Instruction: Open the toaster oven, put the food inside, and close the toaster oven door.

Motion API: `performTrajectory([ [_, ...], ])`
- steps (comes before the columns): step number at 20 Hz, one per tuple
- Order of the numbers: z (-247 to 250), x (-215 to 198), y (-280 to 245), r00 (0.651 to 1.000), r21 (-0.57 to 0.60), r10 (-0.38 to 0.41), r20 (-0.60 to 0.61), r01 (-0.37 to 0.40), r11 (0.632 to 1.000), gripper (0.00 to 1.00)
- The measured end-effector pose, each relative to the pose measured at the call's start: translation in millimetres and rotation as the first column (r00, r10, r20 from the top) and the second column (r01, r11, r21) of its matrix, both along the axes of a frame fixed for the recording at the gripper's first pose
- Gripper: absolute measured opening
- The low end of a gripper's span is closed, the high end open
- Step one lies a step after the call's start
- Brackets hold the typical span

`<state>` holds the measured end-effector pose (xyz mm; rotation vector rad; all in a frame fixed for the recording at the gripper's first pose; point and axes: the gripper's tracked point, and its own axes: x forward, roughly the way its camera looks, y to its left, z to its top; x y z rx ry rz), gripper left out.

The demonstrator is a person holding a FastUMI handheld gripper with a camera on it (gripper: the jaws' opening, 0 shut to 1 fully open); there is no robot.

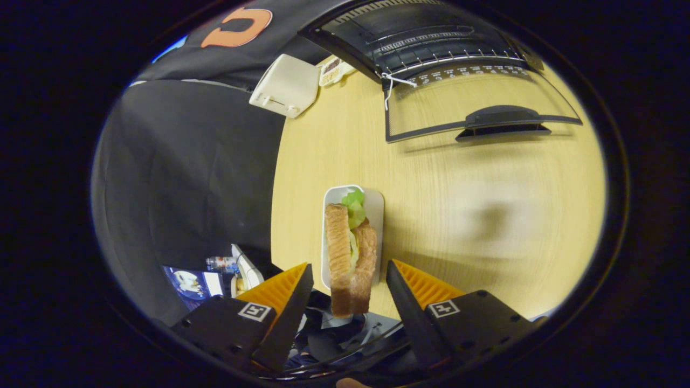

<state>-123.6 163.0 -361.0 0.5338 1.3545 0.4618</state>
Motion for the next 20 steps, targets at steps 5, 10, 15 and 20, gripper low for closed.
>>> performTrajectory([
  [5, 1.2, 7.5, 1.2, 1.000, -0.017, 0.005, 0.003, -0.005, 1.000, 0.43],
  [10, 23.7, 8.0, 2.9, 0.999, 0.015, 0.012, 0.029, -0.012, 1.000, 0.35],
  [15, 63.9, 27.6, -5.6, 0.992, 0.063, -0.031, 0.122, 0.023, 0.998, 0.34],
  [20, 95.8, 61.1, -37.9, 0.967, 0.129, -0.183, 0.175, 0.162, 0.978, 0.34],
])
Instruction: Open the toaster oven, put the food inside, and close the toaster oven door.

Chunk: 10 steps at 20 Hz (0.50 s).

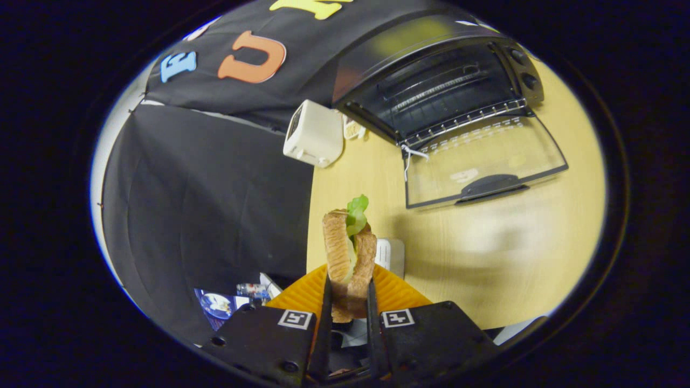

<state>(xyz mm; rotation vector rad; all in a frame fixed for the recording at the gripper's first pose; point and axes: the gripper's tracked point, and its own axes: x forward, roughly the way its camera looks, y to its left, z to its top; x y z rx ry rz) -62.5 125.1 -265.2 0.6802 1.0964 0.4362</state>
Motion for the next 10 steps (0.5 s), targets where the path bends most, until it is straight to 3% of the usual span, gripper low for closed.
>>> performTrajectory([
  [4, 6.7, 33.2, -29.5, 0.987, 0.063, -0.158, 0.038, 0.155, 0.986, 0.34],
  [10, -3.2, 77.7, -67.2, 0.925, 0.163, -0.380, 0.027, 0.370, 0.914, 0.34],
])
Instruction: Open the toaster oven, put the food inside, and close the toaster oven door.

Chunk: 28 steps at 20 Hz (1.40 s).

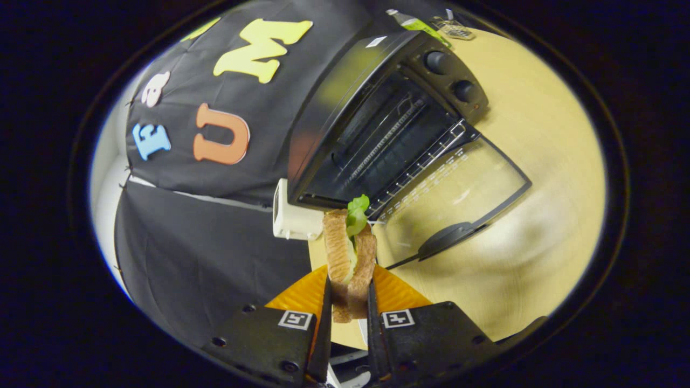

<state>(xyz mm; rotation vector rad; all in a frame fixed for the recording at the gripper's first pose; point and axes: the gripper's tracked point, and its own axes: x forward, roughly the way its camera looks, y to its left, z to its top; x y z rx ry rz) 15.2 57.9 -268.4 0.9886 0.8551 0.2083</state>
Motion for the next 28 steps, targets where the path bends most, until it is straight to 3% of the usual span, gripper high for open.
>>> performTrajectory([
  [5, -10.1, 47.1, -24.3, 0.990, 0.069, -0.134, 0.046, 0.131, 0.989, 0.34],
  [9, -14.0, 89.9, -50.0, 0.954, 0.157, -0.282, 0.105, 0.264, 0.951, 0.33],
  [16, -24.0, 139.4, -56.3, 0.896, 0.238, -0.410, 0.171, 0.367, 0.899, 0.36],
  [19, -29.5, 151.3, -49.2, 0.894, 0.229, -0.411, 0.178, 0.369, 0.901, 0.40],
  [26, -39.0, 153.7, -22.5, 0.941, 0.080, -0.315, 0.125, 0.307, 0.948, 0.74],
  [28, -40.9, 151.0, -23.2, 0.949, 0.074, -0.302, 0.093, 0.296, 0.952, 0.76],
])
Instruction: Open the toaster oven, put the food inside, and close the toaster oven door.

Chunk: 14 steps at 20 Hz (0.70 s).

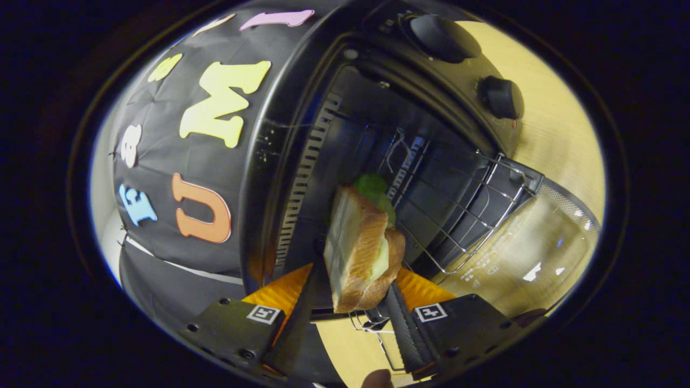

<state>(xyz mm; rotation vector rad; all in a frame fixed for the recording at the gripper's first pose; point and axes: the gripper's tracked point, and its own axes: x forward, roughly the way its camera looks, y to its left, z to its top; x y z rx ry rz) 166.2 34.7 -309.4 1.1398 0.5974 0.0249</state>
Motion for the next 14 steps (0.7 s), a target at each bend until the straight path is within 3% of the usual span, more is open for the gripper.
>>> performTrajectory([
  [6, 14.2, -19.0, -2.2, 1.000, -0.004, -0.002, -0.024, 0.002, 1.000, 0.88],
  [14, 40.8, -63.5, -14.7, 0.999, -0.060, 0.032, 0.014, -0.031, 0.998, 0.89],
])
